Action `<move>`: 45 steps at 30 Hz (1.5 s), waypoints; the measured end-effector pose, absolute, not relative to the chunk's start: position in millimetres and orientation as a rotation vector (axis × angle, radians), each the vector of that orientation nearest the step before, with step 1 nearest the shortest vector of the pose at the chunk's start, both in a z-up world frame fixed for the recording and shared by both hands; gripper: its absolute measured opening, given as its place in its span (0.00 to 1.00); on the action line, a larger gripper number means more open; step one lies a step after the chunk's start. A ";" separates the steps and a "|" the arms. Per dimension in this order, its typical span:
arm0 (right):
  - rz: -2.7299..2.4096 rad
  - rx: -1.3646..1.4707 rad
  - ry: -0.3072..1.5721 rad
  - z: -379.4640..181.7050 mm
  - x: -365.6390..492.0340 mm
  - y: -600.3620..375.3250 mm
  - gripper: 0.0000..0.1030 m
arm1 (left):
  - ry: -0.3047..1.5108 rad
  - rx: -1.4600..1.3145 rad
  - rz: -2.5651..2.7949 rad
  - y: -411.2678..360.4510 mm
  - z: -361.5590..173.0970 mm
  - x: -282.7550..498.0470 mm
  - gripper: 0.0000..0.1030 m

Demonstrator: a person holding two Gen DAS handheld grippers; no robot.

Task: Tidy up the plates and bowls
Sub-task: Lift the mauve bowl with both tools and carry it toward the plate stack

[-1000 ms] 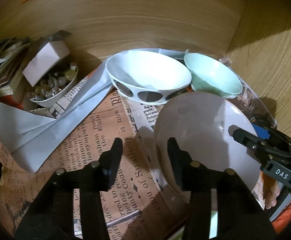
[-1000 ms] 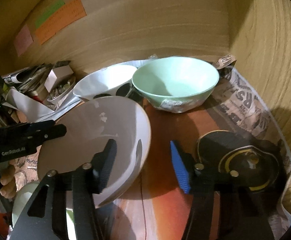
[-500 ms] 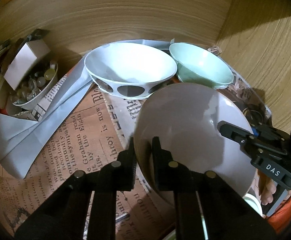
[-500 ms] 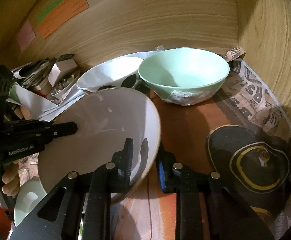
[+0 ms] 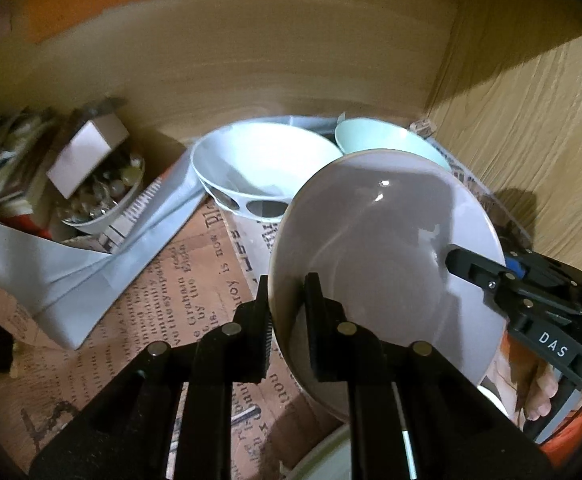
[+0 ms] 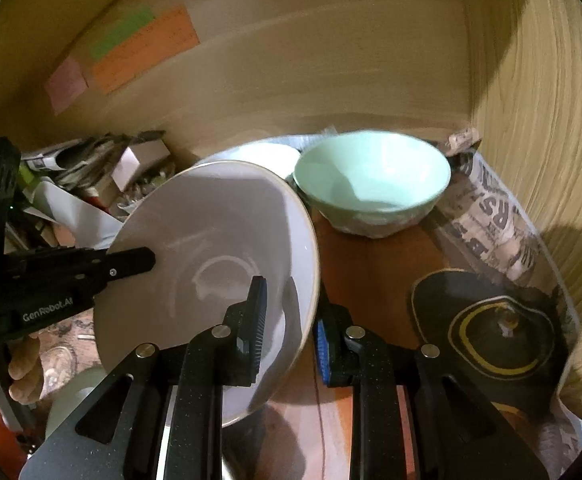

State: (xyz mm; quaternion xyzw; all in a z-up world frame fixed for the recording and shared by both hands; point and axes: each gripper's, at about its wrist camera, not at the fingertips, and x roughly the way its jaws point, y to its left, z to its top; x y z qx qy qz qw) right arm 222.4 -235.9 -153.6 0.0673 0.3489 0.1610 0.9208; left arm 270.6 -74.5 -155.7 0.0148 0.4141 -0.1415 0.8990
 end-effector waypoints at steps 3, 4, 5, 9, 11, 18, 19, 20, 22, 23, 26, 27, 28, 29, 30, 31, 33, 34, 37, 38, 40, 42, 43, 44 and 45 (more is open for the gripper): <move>0.333 0.133 0.696 -145.2 215.9 -232.6 0.19 | 0.830 0.019 -0.293 -68.5 -146.0 258.7 0.13; 0.334 0.129 0.687 -141.7 213.1 -231.0 0.19 | 0.823 0.018 -0.292 -67.0 -143.6 255.2 0.13; 0.336 0.124 0.677 -137.8 210.0 -228.9 0.19 | 0.813 0.012 -0.292 -64.4 -140.4 250.5 0.13; 0.341 0.115 0.640 -125.4 198.1 -223.3 0.19 | 0.776 -0.005 -0.292 -53.9 -129.4 232.3 0.13; 0.346 0.113 0.624 -118.9 191.8 -219.8 0.19 | 0.757 -0.009 -0.288 -49.0 -125.1 224.0 0.13; 0.380 0.095 0.580 -100.6 167.2 -202.3 0.19 | 0.682 -0.022 -0.258 -28.1 -109.8 183.9 0.13; 0.385 0.093 0.577 -99.5 164.1 -199.6 0.19 | 0.675 -0.025 -0.252 -26.2 -109.0 179.8 0.13; 0.389 0.090 0.574 -98.7 161.0 -197.1 0.19 | 0.666 -0.031 -0.246 -22.4 -107.8 173.9 0.13; 0.401 0.084 0.567 -97.1 154.2 -189.6 0.19 | 0.655 -0.042 -0.237 -17.6 -105.3 164.9 0.13; 0.406 0.083 0.566 -96.5 151.6 -187.0 0.19 | 0.650 -0.048 -0.232 -14.2 -105.0 160.6 0.13; 0.429 0.079 0.563 -95.6 142.9 -177.3 0.19 | 0.643 -0.072 -0.219 -3.2 -104.5 145.5 0.13; 0.438 0.077 0.562 -95.7 139.7 -173.0 0.19 | 0.640 -0.080 -0.212 1.5 -105.1 139.8 0.13; 0.445 0.076 0.561 -95.9 136.8 -170.2 0.19 | 0.639 -0.082 -0.207 3.9 -106.0 137.6 0.13; 0.452 0.075 0.562 -95.9 134.3 -167.4 0.19 | 0.636 -0.085 -0.198 8.0 -106.8 132.2 0.13; 0.458 0.074 0.562 -96.3 132.3 -164.6 0.19 | 0.634 -0.086 -0.190 11.2 -107.7 128.1 0.13; 0.467 0.070 0.564 -96.8 129.1 -160.3 0.19 | 0.633 -0.089 -0.183 13.9 -107.6 123.3 0.13; 0.482 0.064 0.567 -98.2 124.7 -152.7 0.19 | 0.632 -0.099 -0.171 20.7 -108.4 114.0 0.13; 0.488 0.063 0.569 -99.0 123.8 -149.3 0.19 | 0.632 -0.104 -0.164 24.6 -109.2 110.2 0.13; 0.511 0.058 0.577 -100.8 119.2 -138.1 0.19 | 0.631 -0.117 -0.144 37.7 -110.7 99.3 0.13; 0.518 0.056 0.579 -101.4 117.8 -134.4 0.19 | 0.629 -0.120 -0.137 42.3 -111.2 95.0 0.13; 0.533 0.052 0.585 -102.9 114.4 -126.2 0.19 | 0.628 -0.127 -0.122 49.7 -111.9 87.9 0.13; 0.546 0.047 0.592 -104.4 112.3 -119.0 0.19 | 0.627 -0.131 -0.108 57.3 -113.2 82.7 0.13; 0.554 0.044 0.596 -105.4 111.3 -114.7 0.19 | 0.628 -0.135 -0.103 60.9 -113.4 80.4 0.13; 0.560 0.042 0.600 -106.6 110.3 -111.9 0.19 | 0.629 -0.142 -0.097 65.8 -114.1 77.5 0.13; 0.568 0.041 0.605 -107.8 109.4 -108.3 0.19 | 0.629 -0.147 -0.093 69.4 -115.6 75.4 0.13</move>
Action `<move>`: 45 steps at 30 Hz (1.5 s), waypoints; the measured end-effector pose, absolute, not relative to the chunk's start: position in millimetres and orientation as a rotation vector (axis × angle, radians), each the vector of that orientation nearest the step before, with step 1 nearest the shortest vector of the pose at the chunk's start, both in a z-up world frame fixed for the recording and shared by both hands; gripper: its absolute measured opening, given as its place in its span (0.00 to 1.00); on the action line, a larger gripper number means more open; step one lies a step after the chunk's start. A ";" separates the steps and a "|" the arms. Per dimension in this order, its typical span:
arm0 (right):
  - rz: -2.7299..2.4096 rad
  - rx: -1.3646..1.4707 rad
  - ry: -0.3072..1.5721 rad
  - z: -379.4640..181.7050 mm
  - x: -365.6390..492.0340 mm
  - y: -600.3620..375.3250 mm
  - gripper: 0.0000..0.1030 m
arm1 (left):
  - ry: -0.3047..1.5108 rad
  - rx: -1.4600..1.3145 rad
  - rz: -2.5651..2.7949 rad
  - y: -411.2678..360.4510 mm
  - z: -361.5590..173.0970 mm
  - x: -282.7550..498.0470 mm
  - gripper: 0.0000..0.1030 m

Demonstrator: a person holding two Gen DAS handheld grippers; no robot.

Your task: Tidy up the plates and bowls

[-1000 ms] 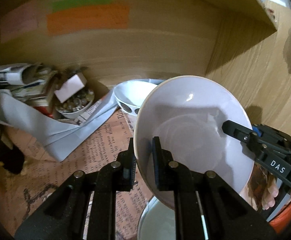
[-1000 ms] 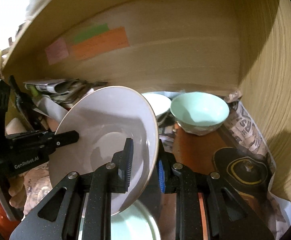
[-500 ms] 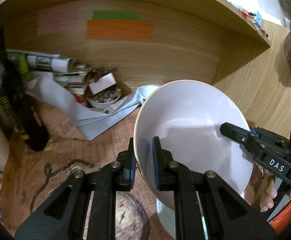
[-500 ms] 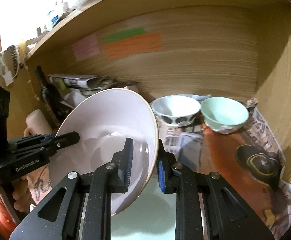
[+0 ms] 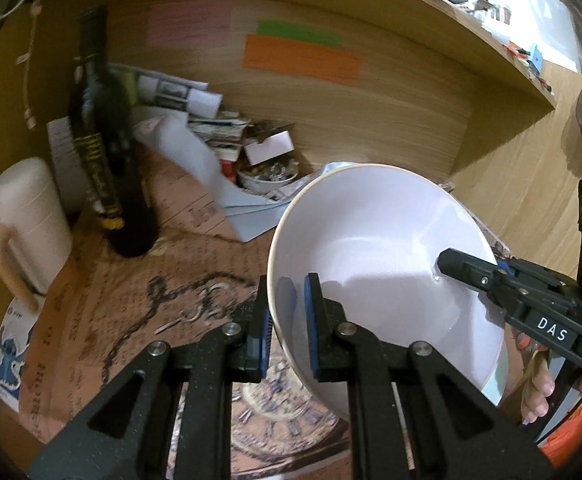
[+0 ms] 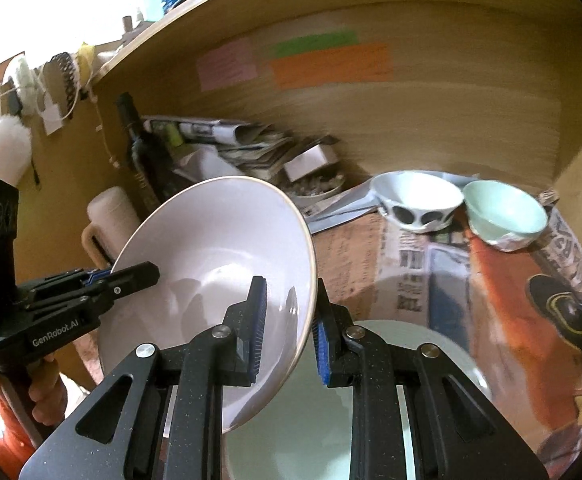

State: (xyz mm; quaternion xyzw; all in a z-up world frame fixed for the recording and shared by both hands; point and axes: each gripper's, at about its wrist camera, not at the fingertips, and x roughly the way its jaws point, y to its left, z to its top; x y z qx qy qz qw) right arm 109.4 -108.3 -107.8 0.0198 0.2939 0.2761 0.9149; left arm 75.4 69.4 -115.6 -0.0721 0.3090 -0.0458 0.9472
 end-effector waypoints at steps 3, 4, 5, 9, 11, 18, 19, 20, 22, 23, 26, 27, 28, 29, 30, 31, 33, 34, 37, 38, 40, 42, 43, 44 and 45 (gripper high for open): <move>0.594 0.038 0.624 -112.8 106.6 -97.5 0.19 | 0.633 -0.157 -0.073 80.2 -120.1 68.6 0.13; 0.599 0.036 0.629 -114.4 105.7 -94.5 0.19 | 0.635 -0.158 -0.066 83.4 -121.9 66.1 0.13; 0.607 0.034 0.638 -116.8 105.3 -90.3 0.19 | 0.637 -0.157 -0.059 85.6 -123.4 63.9 0.13; 0.629 0.025 0.667 -125.0 104.6 -76.1 0.19 | 0.656 -0.163 -0.031 97.4 -133.1 56.7 0.13; 0.637 0.018 0.684 -129.5 104.2 -68.4 0.19 | 0.670 -0.171 -0.018 103.7 -139.3 54.9 0.13; 0.640 -0.029 0.755 -144.1 107.6 -46.8 0.19 | 0.710 -0.185 -0.004 115.8 -158.2 52.2 0.13; 0.640 -0.032 0.768 -146.6 108.7 -44.5 0.19 | 0.715 -0.186 -0.003 116.1 -160.8 52.1 0.13; 0.638 -0.036 0.781 -149.0 110.0 -42.9 0.19 | 0.721 -0.186 -0.003 116.6 -163.2 52.4 0.13; 0.629 -0.043 0.802 -153.1 112.3 -40.6 0.19 | 0.736 -0.193 -0.008 118.4 -168.7 53.8 0.13; 0.628 -0.047 0.811 -154.7 113.1 -39.5 0.19 | 0.743 -0.197 -0.010 119.6 -171.3 54.7 0.13; 0.622 -0.063 0.835 -159.1 114.5 -34.9 0.19 | 0.756 -0.206 -0.011 123.1 -177.0 56.0 0.13; 0.618 -0.070 0.840 -160.2 114.7 -33.5 0.19 | 0.758 -0.208 -0.011 123.9 -178.1 56.0 0.13; 0.614 -0.078 0.844 -161.6 114.8 -31.7 0.19 | 0.759 -0.210 -0.011 125.0 -179.3 56.0 0.13; 0.611 -0.086 0.848 -162.8 115.4 -29.8 0.19 | 0.759 -0.211 -0.011 126.0 -180.1 55.8 0.13; 0.609 -0.091 0.850 -163.4 115.8 -28.5 0.19 | 0.759 -0.214 -0.010 127.3 -180.9 55.7 0.13; 0.607 -0.094 0.854 -164.0 116.6 -27.1 0.19 | 0.759 -0.217 -0.010 128.9 -181.7 55.9 0.13; 0.604 -0.094 0.859 -164.2 118.8 -25.1 0.19 | 0.762 -0.222 -0.009 131.5 -183.4 57.1 0.13; 0.602 -0.096 0.862 -164.3 120.1 -23.8 0.19 | 0.764 -0.223 -0.010 132.6 -184.6 57.7 0.13; 0.590 -0.106 0.868 -165.9 122.9 -20.9 0.20 | 0.765 -0.220 -0.007 133.3 -187.3 60.9 0.13; 0.584 -0.111 0.868 -166.3 123.9 -19.7 0.20 | 0.763 -0.215 -0.005 132.9 -187.5 61.6 0.13; 0.576 -0.120 0.868 -167.5 125.0 -18.3 0.22 | 0.756 -0.204 0.002 132.0 -187.6 63.3 0.13; 0.570 -0.117 0.874 -168.7 126.7 -18.0 0.22 | 0.752 -0.203 0.006 132.5 -187.4 65.3 0.13; 0.569 -0.116 0.877 -169.4 127.8 -17.9 0.22 | 0.751 -0.205 0.004 132.7 -187.6 65.9 0.13; 0.569 -0.115 0.880 -170.0 128.7 -18.1 0.22 | 0.750 -0.209 -0.001 133.3 -187.6 66.2 0.13; 0.572 -0.111 0.885 -170.6 129.5 -18.9 0.23 | 0.750 -0.210 -0.004 133.7 -187.5 66.3 0.13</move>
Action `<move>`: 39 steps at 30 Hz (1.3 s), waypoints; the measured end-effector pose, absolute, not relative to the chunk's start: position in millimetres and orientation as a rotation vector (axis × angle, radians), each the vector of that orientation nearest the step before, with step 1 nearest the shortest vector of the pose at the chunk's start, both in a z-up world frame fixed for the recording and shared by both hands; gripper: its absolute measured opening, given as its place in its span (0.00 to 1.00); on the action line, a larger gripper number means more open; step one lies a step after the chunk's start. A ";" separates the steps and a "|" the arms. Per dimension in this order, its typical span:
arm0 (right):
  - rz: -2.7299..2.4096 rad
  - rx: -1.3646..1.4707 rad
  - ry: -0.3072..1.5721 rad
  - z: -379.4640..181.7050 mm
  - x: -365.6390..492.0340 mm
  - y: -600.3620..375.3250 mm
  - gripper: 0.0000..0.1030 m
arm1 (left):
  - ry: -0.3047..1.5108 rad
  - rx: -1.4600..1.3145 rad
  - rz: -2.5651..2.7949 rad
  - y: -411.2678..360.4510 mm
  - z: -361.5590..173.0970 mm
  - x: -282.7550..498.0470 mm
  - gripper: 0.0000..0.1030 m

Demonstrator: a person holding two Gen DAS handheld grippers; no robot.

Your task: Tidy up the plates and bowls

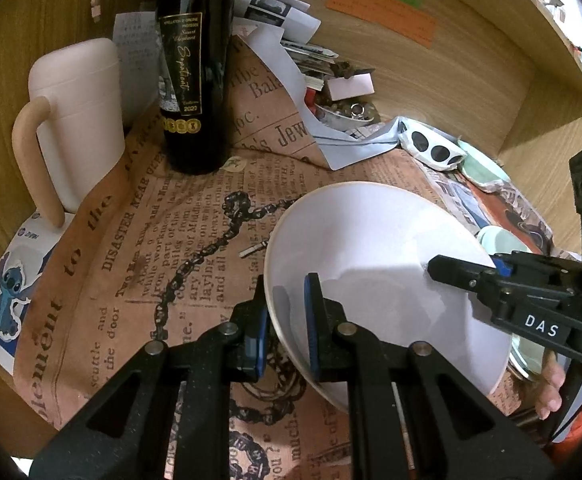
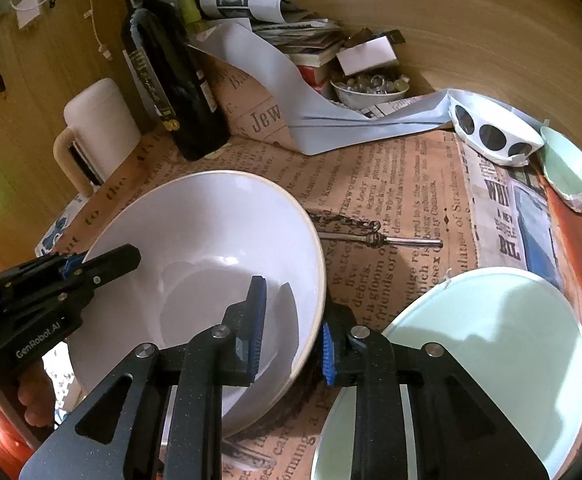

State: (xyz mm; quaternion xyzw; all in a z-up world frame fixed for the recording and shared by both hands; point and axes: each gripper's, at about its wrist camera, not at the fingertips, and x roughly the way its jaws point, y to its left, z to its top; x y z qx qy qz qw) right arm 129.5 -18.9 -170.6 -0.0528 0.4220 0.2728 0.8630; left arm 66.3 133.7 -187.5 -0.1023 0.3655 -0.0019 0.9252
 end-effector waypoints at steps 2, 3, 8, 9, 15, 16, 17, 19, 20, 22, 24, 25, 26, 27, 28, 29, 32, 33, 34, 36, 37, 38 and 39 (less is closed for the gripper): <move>0.578 -0.102 0.889 -170.8 130.1 -20.5 0.24 | 0.747 -0.206 -0.006 133.6 -187.4 65.7 0.13; 0.581 -0.106 0.890 -170.8 130.1 -20.6 0.24 | 0.748 -0.197 -0.005 132.6 -187.5 65.3 0.14; 0.578 -0.126 0.833 -159.6 124.5 -26.4 0.34 | 0.735 -0.181 0.020 133.8 -182.8 62.0 0.28; 0.569 -0.129 0.807 -154.5 122.3 -30.0 0.40 | 0.730 -0.183 0.026 135.2 -180.8 60.8 0.30; 0.531 -0.119 0.705 -129.3 115.4 -57.0 0.53 | 0.656 -0.183 0.063 139.3 -155.3 52.0 0.41; 0.518 -0.111 0.694 -124.7 116.1 -65.1 0.53 | 0.643 -0.182 0.064 138.4 -150.0 51.0 0.44; 0.506 -0.104 0.685 -121.0 118.1 -71.7 0.53 | 0.630 -0.181 0.065 136.6 -144.9 50.4 0.48; 0.480 -0.097 0.665 -114.6 121.3 -83.9 0.57 | 0.601 -0.178 0.064 130.6 -133.4 50.5 0.54; 0.467 -0.093 0.655 -112.0 122.1 -88.8 0.59 | 0.587 -0.176 0.059 126.6 -127.2 51.2 0.56; 0.435 -0.086 0.627 -105.2 125.2 -102.7 0.62 | 0.569 -0.171 0.048 118.6 -117.9 53.7 0.61; 0.409 -0.081 0.604 -98.8 128.5 -116.4 0.62 | 0.553 -0.165 0.038 109.2 -109.0 58.3 0.64; 0.396 -0.075 0.593 -95.0 131.6 -124.3 0.62 | 0.546 -0.160 0.035 103.3 -104.6 61.9 0.65; 0.389 -0.069 0.585 -92.4 133.6 -130.0 0.62 | 0.537 -0.133 0.034 98.9 -101.9 64.5 0.65; 0.382 -0.062 0.576 -89.6 135.8 -136.0 0.62 | 0.534 -0.125 0.032 92.6 -98.3 68.9 0.65; 0.373 -0.055 0.564 -86.0 139.1 -143.8 0.63 | 0.532 -0.119 0.026 86.5 -94.9 73.1 0.65; 0.365 -0.050 0.556 -84.0 141.5 -148.6 0.63 | 0.530 -0.117 0.016 81.3 -92.5 77.9 0.65; 0.352 -0.036 0.532 -77.7 150.7 -165.2 0.64 | 0.545 -0.110 -0.002 63.7 -87.5 95.9 0.65; 0.349 -0.035 0.525 -76.2 153.7 -169.2 0.64 | 0.556 -0.104 -0.010 56.2 -86.5 103.4 0.65; 0.346 -0.036 0.518 -75.1 157.2 -172.3 0.64 | 0.566 -0.098 -0.012 49.7 -86.5 110.2 0.65; 0.342 -0.032 0.507 -72.4 163.9 -179.8 0.64 | 0.586 -0.086 -0.017 35.6 -87.0 125.1 0.65; 0.342 -0.027 0.503 -70.9 169.1 -184.6 0.64 | 0.598 -0.080 -0.022 28.7 -86.7 133.4 0.65; 0.341 -0.024 0.500 -69.8 173.8 -187.8 0.64 | 0.613 -0.074 -0.027 21.4 -86.6 143.3 0.65; 0.340 -0.020 0.498 -69.1 177.7 -191.0 0.64 | 0.624 -0.070 -0.030 16.2 -86.6 150.7 0.65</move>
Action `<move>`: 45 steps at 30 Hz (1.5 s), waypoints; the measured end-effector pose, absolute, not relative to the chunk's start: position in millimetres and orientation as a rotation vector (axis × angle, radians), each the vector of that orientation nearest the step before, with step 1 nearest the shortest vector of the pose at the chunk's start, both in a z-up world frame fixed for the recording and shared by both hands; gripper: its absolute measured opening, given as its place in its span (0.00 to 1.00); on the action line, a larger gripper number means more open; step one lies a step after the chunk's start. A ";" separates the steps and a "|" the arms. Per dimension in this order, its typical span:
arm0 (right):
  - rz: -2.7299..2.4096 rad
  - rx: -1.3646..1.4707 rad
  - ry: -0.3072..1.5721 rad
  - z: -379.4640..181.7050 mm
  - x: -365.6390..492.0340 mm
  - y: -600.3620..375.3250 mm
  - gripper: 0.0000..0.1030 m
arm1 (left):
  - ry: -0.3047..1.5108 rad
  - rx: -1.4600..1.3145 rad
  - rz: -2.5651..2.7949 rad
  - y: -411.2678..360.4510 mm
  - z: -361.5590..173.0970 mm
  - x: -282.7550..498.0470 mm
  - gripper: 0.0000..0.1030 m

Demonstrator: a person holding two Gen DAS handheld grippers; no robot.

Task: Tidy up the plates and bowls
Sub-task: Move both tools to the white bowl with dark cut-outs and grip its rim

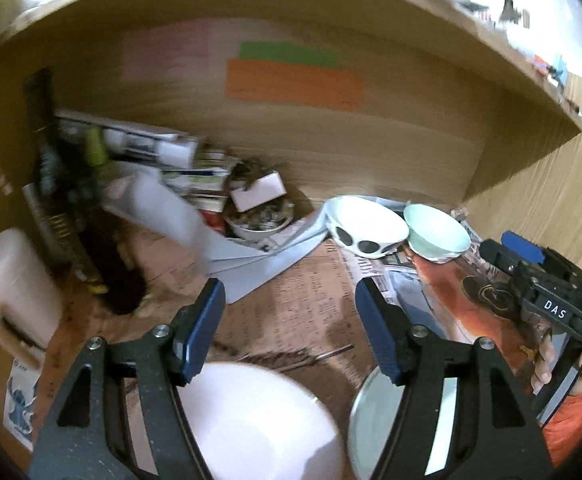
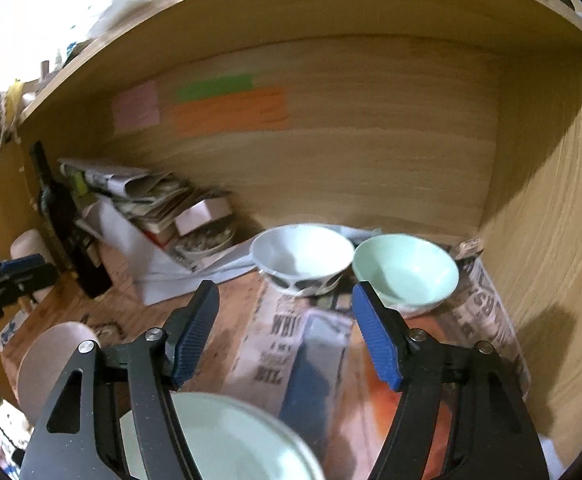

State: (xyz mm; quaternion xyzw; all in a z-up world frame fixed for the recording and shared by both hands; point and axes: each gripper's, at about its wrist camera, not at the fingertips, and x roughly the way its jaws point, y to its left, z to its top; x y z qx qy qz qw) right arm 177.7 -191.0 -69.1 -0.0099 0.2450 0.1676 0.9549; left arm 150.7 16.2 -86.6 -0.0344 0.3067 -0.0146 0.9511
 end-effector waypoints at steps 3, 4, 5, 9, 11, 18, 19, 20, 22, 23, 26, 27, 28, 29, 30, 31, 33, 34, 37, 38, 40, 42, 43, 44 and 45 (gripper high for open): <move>0.337 -0.002 0.496 -67.4 193.2 -200.4 0.64 | 0.653 -0.047 -0.042 -3.7 -86.3 175.7 0.65; 0.335 0.005 0.495 -67.2 199.1 -203.3 0.64 | 0.663 -0.039 -0.040 -10.1 -86.7 184.7 0.65; 0.334 0.009 0.497 -67.4 204.7 -205.0 0.64 | 0.671 -0.034 -0.035 -15.3 -87.2 192.9 0.65; 0.325 0.017 0.517 -74.6 226.0 -209.5 0.64 | 0.719 -0.019 -0.026 -33.8 -92.5 233.9 0.65; 0.321 0.029 0.539 -82.7 237.3 -212.3 0.64 | 0.743 -0.026 -0.025 -37.9 -96.0 250.3 0.65; 0.337 0.075 0.600 -106.3 256.9 -223.9 0.64 | 0.877 -0.060 -0.007 -43.6 -123.8 315.2 0.65; 0.340 0.078 0.609 -109.2 258.4 -225.3 0.64 | 0.891 -0.055 -0.005 -45.2 -128.5 323.8 0.65; 0.343 0.079 0.616 -111.4 260.0 -225.7 0.64 | 0.903 -0.052 -0.002 -46.9 -131.3 331.3 0.65; 0.342 0.079 0.634 -116.5 263.0 -227.0 0.64 | 0.928 -0.054 0.003 -49.6 -138.6 346.9 0.65; 0.340 0.077 0.641 -118.3 265.2 -227.4 0.64 | 0.938 -0.057 0.005 -50.8 -140.9 352.5 0.65; 0.335 0.074 0.660 -123.1 269.5 -227.6 0.64 | 0.962 -0.054 0.003 -52.9 -147.5 368.5 0.58; 0.333 0.077 0.665 -124.5 270.8 -228.0 0.64 | 0.970 -0.051 0.006 -53.7 -149.6 372.6 0.55; 0.335 0.081 0.671 -125.7 272.5 -227.6 0.64 | 0.977 -0.049 0.006 -54.2 -151.8 375.4 0.51; 0.335 0.082 0.674 -126.3 273.8 -227.1 0.64 | 0.985 -0.045 0.005 -55.3 -154.0 377.9 0.47; 0.333 0.082 0.674 -126.6 274.8 -226.7 0.64 | 0.996 -0.044 0.004 -55.6 -157.5 380.9 0.45; 0.329 0.081 0.672 -126.6 275.0 -226.7 0.64 | 1.003 -0.043 0.001 -55.9 -160.3 383.1 0.42; 0.326 0.080 0.669 -126.1 274.7 -226.5 0.64 | 1.022 -0.043 -0.009 -56.9 -166.2 387.7 0.35; 0.324 0.082 0.665 -125.6 274.0 -226.2 0.64 | 1.029 -0.044 -0.019 -57.7 -168.7 389.5 0.31; 0.313 0.086 0.659 -124.5 273.6 -227.0 0.64 | 1.042 -0.028 -0.049 -61.2 -173.1 391.6 0.22; 0.310 0.089 0.660 -124.6 274.2 -227.7 0.64 | 1.039 -0.016 -0.047 -62.1 -173.3 391.0 0.22; 0.302 0.095 0.664 -124.9 275.2 -229.5 0.64 | 1.039 0.012 -0.051 -62.7 -174.3 388.5 0.20; 0.302 0.101 0.673 -125.7 276.6 -230.2 0.64 | 1.048 0.025 -0.058 -59.9 -175.5 386.4 0.17; 0.301 0.104 0.676 -126.2 277.3 -230.6 0.64 | 1.051 0.027 -0.062 -58.3 -176.2 384.8 0.15; 0.300 0.103 0.678 -126.3 277.5 -230.6 0.64 | 1.055 0.025 -0.066 -54.6 -176.2 381.7 0.15; 0.300 0.100 0.679 -126.4 278.0 -229.6 0.64 | 1.058 0.023 -0.070 -51.0 -175.1 378.5 0.14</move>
